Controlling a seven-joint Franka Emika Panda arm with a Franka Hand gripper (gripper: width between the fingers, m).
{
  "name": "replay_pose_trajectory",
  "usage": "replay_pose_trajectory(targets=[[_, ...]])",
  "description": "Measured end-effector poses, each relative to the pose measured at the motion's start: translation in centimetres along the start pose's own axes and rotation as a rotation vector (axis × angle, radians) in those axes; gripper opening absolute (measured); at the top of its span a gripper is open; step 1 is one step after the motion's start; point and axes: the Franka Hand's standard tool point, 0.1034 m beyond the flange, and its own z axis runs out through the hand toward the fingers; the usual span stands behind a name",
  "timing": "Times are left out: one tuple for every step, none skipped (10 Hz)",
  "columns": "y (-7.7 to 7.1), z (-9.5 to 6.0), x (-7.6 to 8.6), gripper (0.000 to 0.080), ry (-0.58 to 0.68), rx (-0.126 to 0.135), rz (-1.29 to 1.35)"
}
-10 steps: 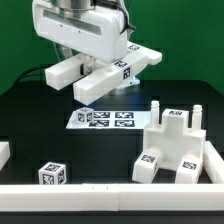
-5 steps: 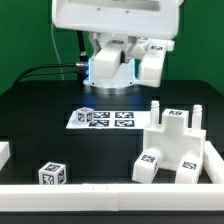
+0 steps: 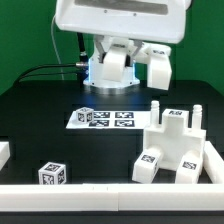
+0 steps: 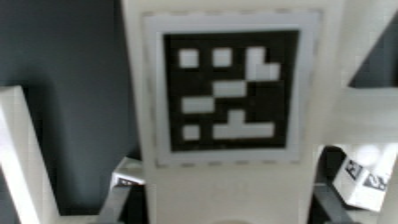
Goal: Assemble chair
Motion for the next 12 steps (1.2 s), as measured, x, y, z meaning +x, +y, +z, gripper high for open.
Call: replay_pose_trajectory(targets=[[-1.5, -0.2, 0.8, 0.0287, 0.031, 0.009, 0.065], [-2.6, -0.7, 1.3, 0.0287, 0.041, 0.024, 0.101], [-2.7, -1.0, 1.4, 0.0287, 0.031, 0.03, 0.1], [-2.5, -0.8, 1.3, 0.0287, 0.03, 0.023, 0.099], [-2.5, -0.7, 1.3, 0.0287, 0.03, 0.022, 0.099], [-2.5, -0.7, 1.3, 0.0287, 0.03, 0.022, 0.099], [-2.6, -0.6, 1.2, 0.0287, 0.031, 0.027, 0.116], [-3.0, -0.1, 1.2, 0.0287, 0.047, 0.063, 0.203], [-3.7, 0.4, 1.4, 0.0287, 0.068, 0.063, 0.246], [-4.5, 0.5, 1.8, 0.0287, 0.098, 0.069, 0.269], [-5.0, 0.6, 1.6, 0.0287, 0.105, 0.07, 0.261], [-4.7, 0.7, 1.7, 0.0287, 0.103, 0.068, 0.266]])
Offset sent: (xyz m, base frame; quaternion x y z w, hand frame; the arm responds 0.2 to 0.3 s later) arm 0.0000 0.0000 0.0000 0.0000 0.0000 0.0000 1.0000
